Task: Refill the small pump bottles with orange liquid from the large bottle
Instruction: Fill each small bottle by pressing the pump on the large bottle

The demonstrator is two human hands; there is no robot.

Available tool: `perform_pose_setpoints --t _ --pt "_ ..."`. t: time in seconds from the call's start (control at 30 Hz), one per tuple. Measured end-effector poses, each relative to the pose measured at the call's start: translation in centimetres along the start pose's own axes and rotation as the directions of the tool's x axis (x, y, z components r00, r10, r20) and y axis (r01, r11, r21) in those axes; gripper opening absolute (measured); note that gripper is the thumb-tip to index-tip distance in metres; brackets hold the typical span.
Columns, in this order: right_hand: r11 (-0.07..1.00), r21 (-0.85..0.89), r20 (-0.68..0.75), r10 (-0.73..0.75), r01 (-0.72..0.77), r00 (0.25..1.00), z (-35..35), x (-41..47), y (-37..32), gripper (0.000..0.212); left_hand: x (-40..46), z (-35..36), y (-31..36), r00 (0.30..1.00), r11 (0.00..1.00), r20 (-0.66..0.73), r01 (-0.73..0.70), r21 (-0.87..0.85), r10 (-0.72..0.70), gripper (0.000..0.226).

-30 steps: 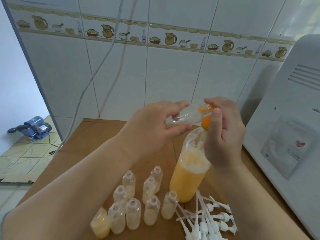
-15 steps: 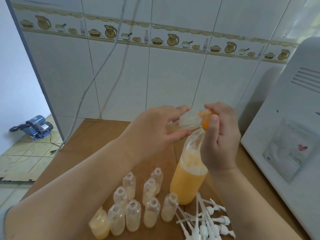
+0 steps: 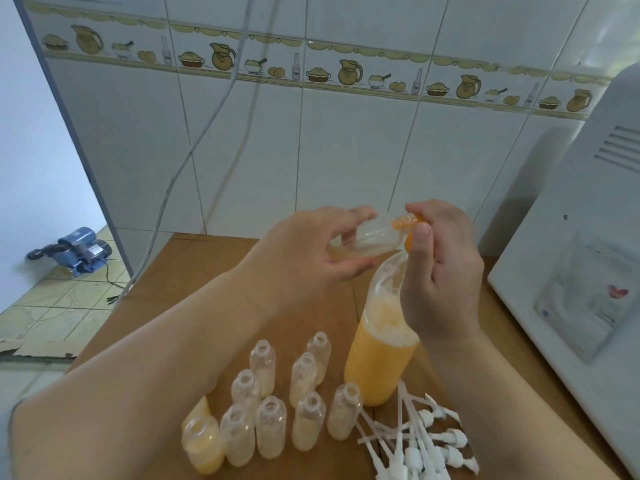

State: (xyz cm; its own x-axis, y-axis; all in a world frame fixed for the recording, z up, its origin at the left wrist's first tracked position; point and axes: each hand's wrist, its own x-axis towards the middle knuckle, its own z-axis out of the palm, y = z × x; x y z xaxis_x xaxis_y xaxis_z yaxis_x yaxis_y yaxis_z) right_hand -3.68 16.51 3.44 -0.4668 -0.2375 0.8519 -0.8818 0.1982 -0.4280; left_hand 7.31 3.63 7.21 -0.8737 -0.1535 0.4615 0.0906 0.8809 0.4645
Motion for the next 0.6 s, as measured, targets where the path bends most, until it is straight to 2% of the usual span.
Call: perform_pose_setpoints --t 0.1,0.2,0.3,0.43,0.53,0.6 --pt "1.000 0.023 0.007 -0.009 0.009 1.000 -0.9 0.7 -0.3 0.047 0.3 -0.6 0.4 0.999 0.999 -0.025 -0.029 0.025 0.030 0.046" --pt "0.993 0.119 -0.061 0.001 0.007 0.998 -1.6 1.3 -0.5 0.039 0.5 -0.7 1.0 0.996 0.997 -0.058 -0.062 0.048 0.065 0.051" --pt "0.992 0.111 -0.109 -0.040 0.052 0.993 -1.2 0.5 0.0 0.039 0.4 0.1 1.1 0.998 0.997 -0.027 -0.060 0.054 0.062 0.051" --pt "0.997 0.075 -0.054 -0.020 0.024 0.998 -0.6 0.2 0.5 0.044 0.2 0.2 0.5 0.999 0.997 0.012 -0.034 0.065 0.033 0.055" --pt "0.998 0.062 -0.002 -0.016 0.016 1.000 -1.1 1.2 0.0 0.048 0.4 -0.7 0.6 0.998 0.996 -0.031 -0.049 0.069 0.052 0.050" --pt "0.997 0.077 -0.026 -0.031 0.032 0.999 -1.3 1.4 -0.3 0.046 0.5 -0.9 0.8 0.997 0.995 -0.051 -0.061 0.078 0.065 0.053"
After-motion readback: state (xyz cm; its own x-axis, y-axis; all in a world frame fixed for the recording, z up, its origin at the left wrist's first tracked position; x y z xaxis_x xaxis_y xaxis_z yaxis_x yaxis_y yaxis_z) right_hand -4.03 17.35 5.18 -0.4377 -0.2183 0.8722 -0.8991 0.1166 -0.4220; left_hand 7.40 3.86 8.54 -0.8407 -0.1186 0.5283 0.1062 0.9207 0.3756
